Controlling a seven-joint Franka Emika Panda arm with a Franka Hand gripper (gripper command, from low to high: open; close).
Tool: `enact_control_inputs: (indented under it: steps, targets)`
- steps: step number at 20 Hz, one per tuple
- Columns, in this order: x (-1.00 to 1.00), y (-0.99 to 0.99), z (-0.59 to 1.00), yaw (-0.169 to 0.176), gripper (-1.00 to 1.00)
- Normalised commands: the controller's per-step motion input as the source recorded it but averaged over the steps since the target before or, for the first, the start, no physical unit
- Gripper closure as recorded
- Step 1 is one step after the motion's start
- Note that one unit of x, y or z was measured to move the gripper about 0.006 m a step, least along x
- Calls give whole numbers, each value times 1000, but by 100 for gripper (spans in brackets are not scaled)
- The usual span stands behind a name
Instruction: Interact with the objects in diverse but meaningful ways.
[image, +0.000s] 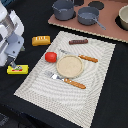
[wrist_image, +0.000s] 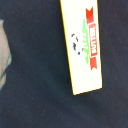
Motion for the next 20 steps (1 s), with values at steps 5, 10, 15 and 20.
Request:
enact_control_inputs:
  steps: [5,10,15,20]
  targets:
    - [158,-115,-258,0,-100]
    - [22,22,-278,11,-100]
    - [0,22,-273,3,-100]
    - [0,23,-278,2,-100]
